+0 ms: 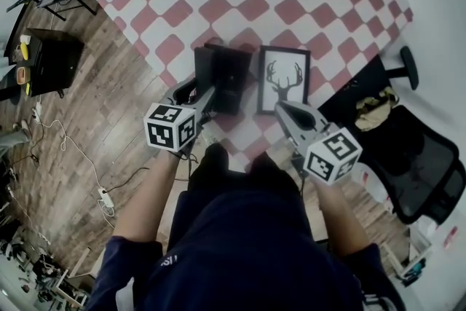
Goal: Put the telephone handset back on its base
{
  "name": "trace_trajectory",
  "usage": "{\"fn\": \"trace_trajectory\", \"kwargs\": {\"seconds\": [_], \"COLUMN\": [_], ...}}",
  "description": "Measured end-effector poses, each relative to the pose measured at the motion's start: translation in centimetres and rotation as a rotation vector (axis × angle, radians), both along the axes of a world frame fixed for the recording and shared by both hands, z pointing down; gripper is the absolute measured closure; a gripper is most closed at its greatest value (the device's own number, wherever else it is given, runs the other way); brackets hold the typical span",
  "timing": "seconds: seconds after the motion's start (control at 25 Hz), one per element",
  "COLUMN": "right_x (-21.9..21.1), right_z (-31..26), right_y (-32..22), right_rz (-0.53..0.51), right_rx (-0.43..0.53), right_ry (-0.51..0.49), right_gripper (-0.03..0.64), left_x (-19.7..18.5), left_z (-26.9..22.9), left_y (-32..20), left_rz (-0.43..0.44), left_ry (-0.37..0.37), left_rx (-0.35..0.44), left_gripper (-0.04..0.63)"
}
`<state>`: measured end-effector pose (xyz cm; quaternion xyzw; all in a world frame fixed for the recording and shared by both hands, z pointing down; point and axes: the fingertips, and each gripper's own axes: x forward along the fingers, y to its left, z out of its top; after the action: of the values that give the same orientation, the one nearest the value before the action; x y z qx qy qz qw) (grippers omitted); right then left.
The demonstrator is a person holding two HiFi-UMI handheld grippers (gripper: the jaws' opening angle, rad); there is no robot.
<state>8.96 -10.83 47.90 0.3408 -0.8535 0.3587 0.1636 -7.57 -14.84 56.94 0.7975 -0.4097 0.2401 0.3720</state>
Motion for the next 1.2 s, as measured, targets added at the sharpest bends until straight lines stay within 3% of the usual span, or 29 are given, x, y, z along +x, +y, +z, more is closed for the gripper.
{"fn": "trace_trajectory", "kwargs": {"seconds": [0.64, 1.2], "right_x": [0.8, 0.7], "right_z": [0.3, 0.5], "right_y": [-0.4, -0.3], "right_rz": [0.01, 0.006], "right_rx": [-0.01, -0.013], "right_ry": [-0.01, -0.004], "right_gripper": [0.6, 0.6], "left_x": [0.3, 0.4], "left_z": [1.7, 1.6], "left_y": [-0.1, -0.4], "left_rz": [-0.016, -0.045], "left_ry": [-0.071, -0.042], "left_rx": [-0.086, -0.084], "left_gripper": [0.376, 0.371]}}
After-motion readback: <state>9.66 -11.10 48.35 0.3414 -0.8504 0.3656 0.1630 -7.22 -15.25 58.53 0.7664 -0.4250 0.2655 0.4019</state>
